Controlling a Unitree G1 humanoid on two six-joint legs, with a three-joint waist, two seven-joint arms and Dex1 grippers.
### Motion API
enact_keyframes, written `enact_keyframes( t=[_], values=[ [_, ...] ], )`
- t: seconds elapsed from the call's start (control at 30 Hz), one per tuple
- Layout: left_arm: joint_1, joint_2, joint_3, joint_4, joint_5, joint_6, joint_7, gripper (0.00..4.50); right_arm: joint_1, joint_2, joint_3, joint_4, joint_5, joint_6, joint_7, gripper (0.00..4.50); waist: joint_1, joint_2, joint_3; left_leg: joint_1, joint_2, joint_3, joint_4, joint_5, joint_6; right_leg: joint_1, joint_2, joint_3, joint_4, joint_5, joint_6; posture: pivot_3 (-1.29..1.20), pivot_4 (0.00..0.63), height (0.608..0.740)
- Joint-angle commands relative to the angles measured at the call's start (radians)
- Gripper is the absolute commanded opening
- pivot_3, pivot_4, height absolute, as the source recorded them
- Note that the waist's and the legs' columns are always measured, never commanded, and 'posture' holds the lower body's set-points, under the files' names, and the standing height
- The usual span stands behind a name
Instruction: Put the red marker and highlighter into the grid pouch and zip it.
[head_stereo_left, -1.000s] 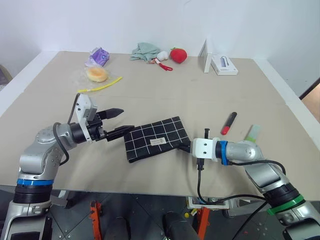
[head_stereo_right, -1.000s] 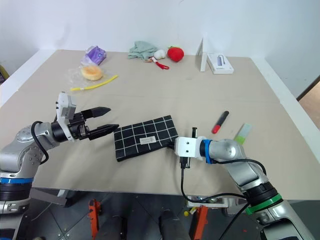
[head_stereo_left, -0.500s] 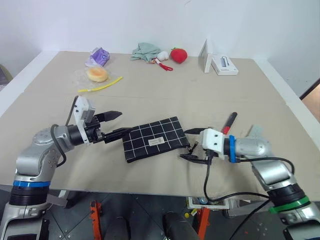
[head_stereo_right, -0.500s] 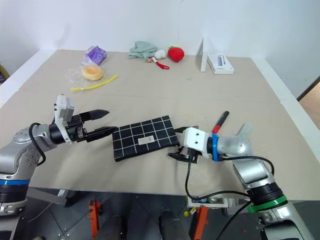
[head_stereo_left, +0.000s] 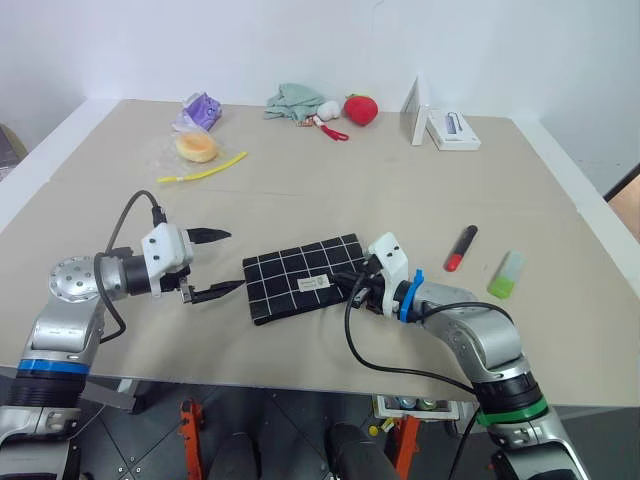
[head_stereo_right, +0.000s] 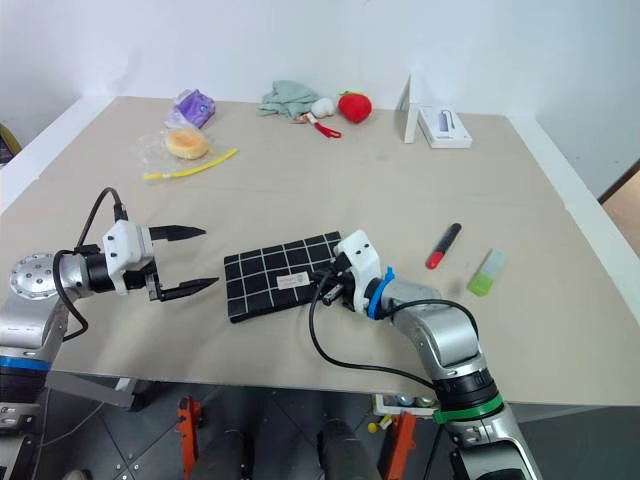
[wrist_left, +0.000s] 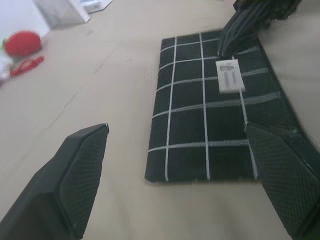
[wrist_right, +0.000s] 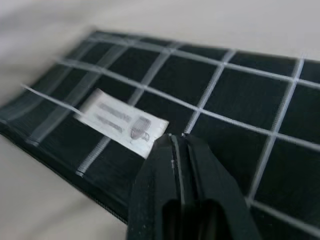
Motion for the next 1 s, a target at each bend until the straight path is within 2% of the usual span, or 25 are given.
enact_keyframes(
  t=[0.03, 0.1, 0.2, 0.47, 0.8, 1.0],
  values=[
    [0.013, 0.023, -0.047, 0.080, 0.094, -0.326, -0.038, 4.50, 0.023, -0.012, 0.022, 0.062, -0.086, 0.018, -0.073, 0.05, 0.000, 0.000, -0.002, 0.000, 0.000, 0.000, 0.000, 0.000, 0.000, 0.001, 0.000, 0.000, 0.000, 0.000, 0.000, 0.00, 0.150, 0.732],
    [0.002, 0.034, -0.080, 0.157, 0.150, -0.507, -0.037, 4.50, 0.033, -0.023, 0.044, 0.079, -0.119, -0.002, -0.083, 0.05, 0.000, -0.001, -0.003, 0.003, 0.000, 0.000, 0.000, 0.000, 0.000, 0.003, 0.000, -0.001, 0.000, -0.001, 0.000, 0.00, 0.150, 0.732],
    [-0.043, 0.036, -0.118, 0.275, 0.232, -0.685, 0.005, 4.50, 0.034, -0.018, 0.043, 0.078, -0.126, -0.013, -0.087, 0.05, 0.004, -0.001, -0.004, 0.005, 0.000, -0.001, 0.001, 0.001, 0.001, 0.006, 0.000, -0.002, 0.000, -0.004, 0.003, 0.00, 0.150, 0.732],
    [-0.208, 0.012, -0.167, 0.530, 0.578, -0.970, 0.296, 4.50, 0.032, -0.003, 0.039, 0.068, -0.132, -0.013, -0.095, 0.05, 0.013, -0.001, -0.007, 0.009, -0.005, -0.003, 0.001, 0.008, 0.004, 0.012, -0.004, -0.002, 0.000, -0.003, 0.001, 0.00, 0.150, 0.732],
    [-0.308, -0.079, -0.296, 0.664, 0.858, -0.987, 0.638, 4.50, 0.040, 0.017, 0.046, 0.042, -0.140, -0.007, -0.097, 0.05, 0.024, 0.006, -0.014, 0.013, -0.006, -0.004, 0.001, 0.008, 0.004, 0.017, -0.004, -0.004, 0.000, 0.001, 0.009, 0.00, 0.150, 0.732],
    [-0.383, -0.127, -0.375, 0.723, 0.929, -0.944, 0.769, 4.50, 0.031, 0.028, 0.046, 0.042, -0.147, -0.010, -0.098, 0.05, 0.026, 0.008, -0.015, 0.015, -0.007, -0.004, 0.001, 0.008, 0.004, 0.019, -0.004, -0.004, -0.001, -0.001, 0.005, 0.00, 0.150, 0.732]
  ],
)
